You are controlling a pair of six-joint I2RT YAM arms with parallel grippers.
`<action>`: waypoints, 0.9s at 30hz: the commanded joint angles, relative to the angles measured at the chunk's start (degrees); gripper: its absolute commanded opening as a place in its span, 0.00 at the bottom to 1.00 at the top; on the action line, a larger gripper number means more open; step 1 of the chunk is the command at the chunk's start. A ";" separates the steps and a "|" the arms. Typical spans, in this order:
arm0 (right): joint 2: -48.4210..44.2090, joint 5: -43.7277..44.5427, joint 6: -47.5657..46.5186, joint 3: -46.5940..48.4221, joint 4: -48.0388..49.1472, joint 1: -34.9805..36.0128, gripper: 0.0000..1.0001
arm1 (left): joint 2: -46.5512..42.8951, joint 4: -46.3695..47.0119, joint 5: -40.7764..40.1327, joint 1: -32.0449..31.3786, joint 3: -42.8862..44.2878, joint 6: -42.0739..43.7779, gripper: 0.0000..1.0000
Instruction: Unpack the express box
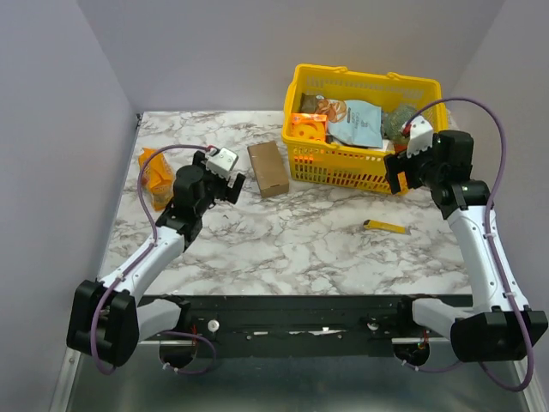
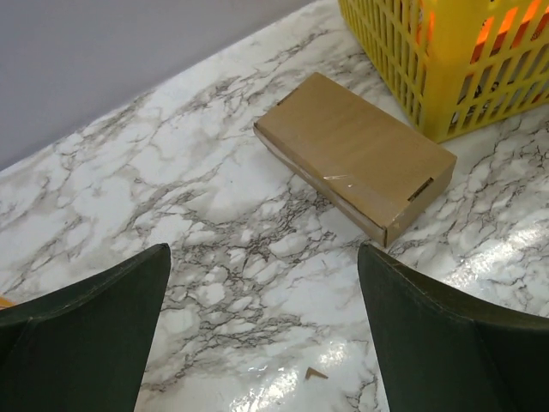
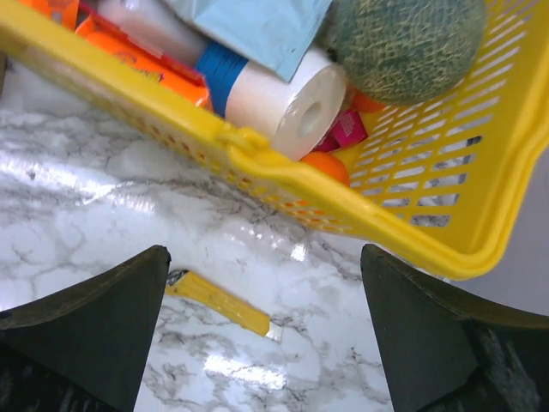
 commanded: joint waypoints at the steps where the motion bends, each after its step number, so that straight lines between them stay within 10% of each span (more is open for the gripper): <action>1: -1.69 -14.03 -14.02 -2.50 -10.39 0.21 1.00 | 3.22 -14.45 2.22 0.04 6.63 -1.59 0.99; 4: -0.64 -20.58 -30.58 -4.86 -17.75 4.93 1.00 | 8.65 -23.48 0.19 0.13 13.65 -5.46 0.99; 18: 12.46 -9.96 -23.79 -7.07 -3.95 16.74 0.83 | 28.18 -33.99 4.06 0.83 38.60 -8.63 0.98; 27: 15.71 3.58 -36.13 -17.44 -2.63 13.84 0.66 | 25.21 -33.38 4.14 1.80 33.90 -10.21 0.98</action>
